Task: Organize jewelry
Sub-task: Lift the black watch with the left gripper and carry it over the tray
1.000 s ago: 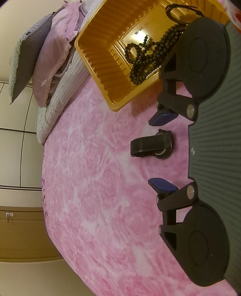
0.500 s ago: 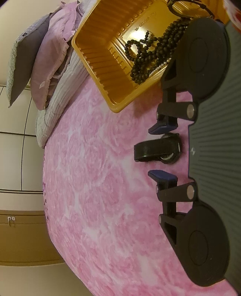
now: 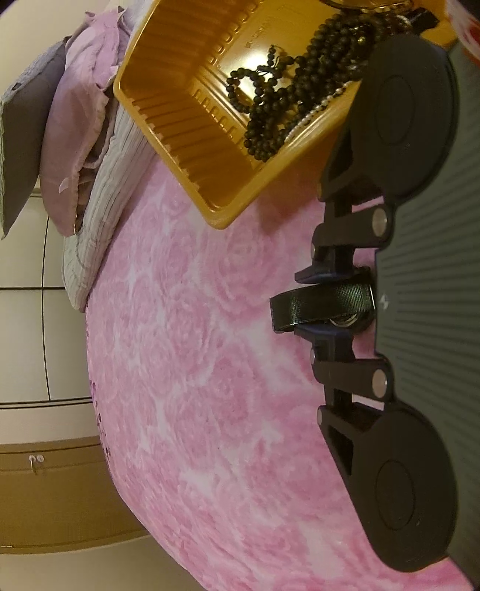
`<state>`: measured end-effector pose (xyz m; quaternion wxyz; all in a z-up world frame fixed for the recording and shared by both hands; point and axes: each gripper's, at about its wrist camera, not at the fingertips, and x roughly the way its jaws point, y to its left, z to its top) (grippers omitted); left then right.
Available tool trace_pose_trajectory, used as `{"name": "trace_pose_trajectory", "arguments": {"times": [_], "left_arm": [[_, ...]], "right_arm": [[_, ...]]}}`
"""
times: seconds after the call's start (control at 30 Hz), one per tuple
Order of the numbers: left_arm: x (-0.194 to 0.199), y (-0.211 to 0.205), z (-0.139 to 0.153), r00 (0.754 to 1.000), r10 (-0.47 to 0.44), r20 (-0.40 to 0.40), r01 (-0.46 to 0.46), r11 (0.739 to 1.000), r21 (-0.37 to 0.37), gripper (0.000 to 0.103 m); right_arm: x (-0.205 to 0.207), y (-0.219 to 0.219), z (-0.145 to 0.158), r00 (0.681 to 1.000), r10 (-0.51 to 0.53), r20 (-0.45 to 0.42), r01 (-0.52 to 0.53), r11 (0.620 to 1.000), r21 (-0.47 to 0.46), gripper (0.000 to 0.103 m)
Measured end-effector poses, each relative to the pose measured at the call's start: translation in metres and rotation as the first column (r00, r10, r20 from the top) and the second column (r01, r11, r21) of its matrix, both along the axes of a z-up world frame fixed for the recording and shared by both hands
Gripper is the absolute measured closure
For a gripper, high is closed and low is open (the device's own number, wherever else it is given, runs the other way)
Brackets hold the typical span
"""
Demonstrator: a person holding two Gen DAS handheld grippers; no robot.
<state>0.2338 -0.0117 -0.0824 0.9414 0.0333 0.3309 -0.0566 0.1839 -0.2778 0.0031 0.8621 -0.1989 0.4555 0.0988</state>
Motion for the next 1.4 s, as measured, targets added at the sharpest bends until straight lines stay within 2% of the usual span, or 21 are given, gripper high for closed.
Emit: {"name": "trace_pose_trajectory", "arguments": {"times": [0.23, 0.4, 0.67, 1.1, 1.4], "left_arm": [[-0.026, 0.009, 0.023, 0.999, -0.047, 0.025, 0.048, 0.999, -0.018, 0.085], [-0.053, 0.019, 0.038, 0.996, -0.089, 0.006, 0.089, 0.996, 0.002, 0.085], [-0.091, 0.041, 0.035, 0.997, -0.071, -0.022, 0.072, 0.997, 0.030, 0.085], [-0.086, 0.037, 0.014, 1.000, -0.020, -0.019, 0.020, 0.999, 0.026, 0.084], [-0.077, 0.033, 0.008, 0.999, -0.030, -0.016, 0.030, 0.999, 0.040, 0.084]], "right_arm": [[0.000, 0.000, 0.000, 1.000, -0.001, 0.001, 0.001, 1.000, 0.001, 0.098], [-0.001, -0.001, 0.000, 1.000, -0.001, 0.004, 0.001, 1.000, 0.005, 0.098], [-0.002, -0.001, 0.000, 1.000, -0.002, 0.007, 0.002, 1.000, 0.006, 0.098], [-0.003, -0.001, 0.001, 1.000, -0.006, 0.004, 0.006, 1.000, 0.011, 0.098], [-0.003, -0.001, 0.000, 1.000, -0.008, 0.003, 0.008, 1.000, 0.011, 0.098]]}}
